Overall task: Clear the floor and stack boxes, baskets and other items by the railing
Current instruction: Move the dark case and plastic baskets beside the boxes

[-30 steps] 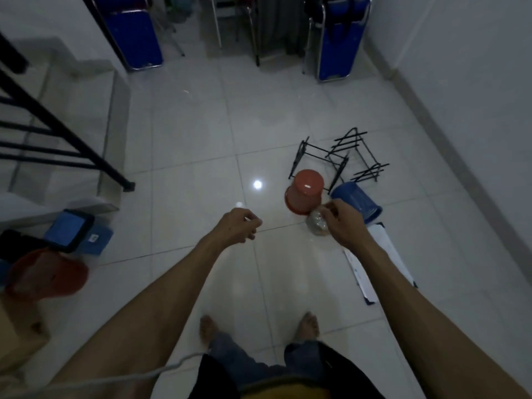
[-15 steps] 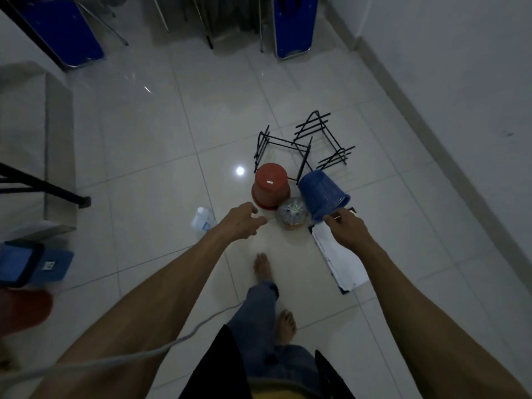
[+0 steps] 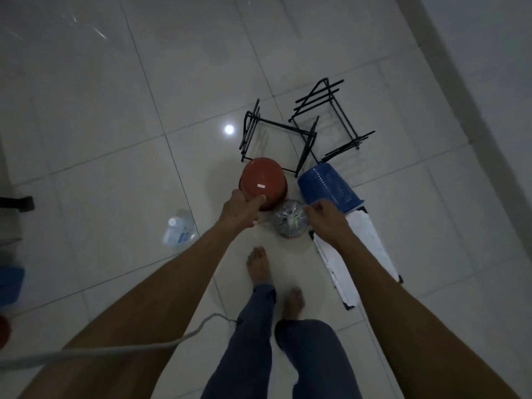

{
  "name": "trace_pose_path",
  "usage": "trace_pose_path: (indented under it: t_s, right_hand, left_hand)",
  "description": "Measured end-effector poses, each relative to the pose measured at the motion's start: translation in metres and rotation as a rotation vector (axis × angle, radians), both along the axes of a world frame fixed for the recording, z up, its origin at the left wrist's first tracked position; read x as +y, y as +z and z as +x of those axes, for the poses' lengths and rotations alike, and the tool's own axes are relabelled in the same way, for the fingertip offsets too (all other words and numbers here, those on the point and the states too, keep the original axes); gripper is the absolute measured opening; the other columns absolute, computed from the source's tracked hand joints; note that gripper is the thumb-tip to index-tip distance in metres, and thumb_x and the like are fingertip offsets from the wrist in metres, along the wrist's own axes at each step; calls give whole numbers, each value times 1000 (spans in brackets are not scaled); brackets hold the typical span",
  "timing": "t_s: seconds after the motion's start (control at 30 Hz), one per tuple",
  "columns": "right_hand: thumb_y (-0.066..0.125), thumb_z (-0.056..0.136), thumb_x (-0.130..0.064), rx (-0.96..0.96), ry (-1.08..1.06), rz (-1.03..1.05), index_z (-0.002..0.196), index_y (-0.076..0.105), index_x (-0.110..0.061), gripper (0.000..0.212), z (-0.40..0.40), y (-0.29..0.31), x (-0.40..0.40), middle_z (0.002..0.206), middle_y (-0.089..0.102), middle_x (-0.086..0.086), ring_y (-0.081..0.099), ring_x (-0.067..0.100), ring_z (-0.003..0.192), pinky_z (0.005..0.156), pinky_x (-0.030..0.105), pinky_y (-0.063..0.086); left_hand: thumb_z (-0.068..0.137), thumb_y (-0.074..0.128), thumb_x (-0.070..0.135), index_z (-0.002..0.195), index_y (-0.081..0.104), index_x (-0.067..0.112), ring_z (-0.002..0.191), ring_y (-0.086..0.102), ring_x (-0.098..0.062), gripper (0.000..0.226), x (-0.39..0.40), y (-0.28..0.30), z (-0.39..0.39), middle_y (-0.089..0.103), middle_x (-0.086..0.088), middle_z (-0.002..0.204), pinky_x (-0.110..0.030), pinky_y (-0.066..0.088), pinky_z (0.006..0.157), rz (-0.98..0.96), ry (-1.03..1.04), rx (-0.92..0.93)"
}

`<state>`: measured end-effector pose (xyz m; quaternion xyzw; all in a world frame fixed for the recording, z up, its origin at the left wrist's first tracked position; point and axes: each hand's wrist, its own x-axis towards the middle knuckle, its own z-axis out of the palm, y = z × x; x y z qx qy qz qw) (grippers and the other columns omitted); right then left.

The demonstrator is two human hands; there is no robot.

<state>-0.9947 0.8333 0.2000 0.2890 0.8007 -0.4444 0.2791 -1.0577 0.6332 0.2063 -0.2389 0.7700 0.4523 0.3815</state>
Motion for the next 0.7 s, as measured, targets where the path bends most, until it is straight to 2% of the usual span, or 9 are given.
trace_pose_path:
  t_s: [0.07,0.13,0.23,0.3,0.4,0.5,0.6,0.7]
  right_hand:
    - [54,100,-39,0,-20,-36,121,52,-8,38,-32,-45,-5,108,59,5,56,17,97,71,24,42]
    - [54,100,-40,-19,-32,-50,132,46,-9,45,-61,-93,-9,115,56,6,55,18,102,81,26,42]
    - [55,100,-43,-48,-16,-59,141,37,-7,58,-97,-169,-15,127,55,11,54,21,110,86,26,39]
    - [56,99,-45,-72,-5,-44,143,35,-6,63,-114,-220,-15,134,54,15,54,26,118,87,26,38]
    - [58,96,-49,-107,-20,-13,150,27,-6,75,-133,-285,-17,148,42,18,47,31,132,99,32,42]
    - [57,97,-51,-137,-81,-43,158,13,-11,85,-153,-328,-20,158,30,16,39,32,140,111,39,39]
    - [51,99,-52,-189,-215,-180,158,14,-22,76,-165,-348,-26,155,37,8,48,27,130,107,44,45]
    - [48,98,-57,-234,-299,-276,152,24,-32,63,-170,-347,-34,142,49,0,53,21,113,94,46,54]
  left_hand:
    - [86,66,52,137,36,9,99,68,-28,73,5,-50,-25,61,-16,124,-44,61,83,-23,22,-38]
    - [81,64,60,147,26,8,110,63,-31,92,10,-107,-45,54,-17,137,-45,57,92,-59,26,-63]
    - [86,65,60,155,10,7,127,50,-36,103,17,-184,-67,31,-19,154,-47,49,104,-125,47,-72]
    - [86,67,60,156,2,7,139,38,-38,110,20,-227,-79,16,-20,160,-43,41,110,-184,42,-103]
    - [78,74,62,158,-1,13,143,30,-37,120,18,-280,-100,9,-18,160,-47,41,107,-197,93,-111]
    - [68,79,67,159,-5,28,146,25,-36,130,10,-324,-118,5,-14,163,-56,41,108,-123,135,-132]
    - [60,81,70,158,-4,38,143,33,-37,132,7,-346,-130,17,-9,163,-52,49,92,-26,197,-171]
    - [61,80,69,156,11,38,132,46,-36,122,6,-344,-132,33,-8,156,-48,52,80,12,218,-199]
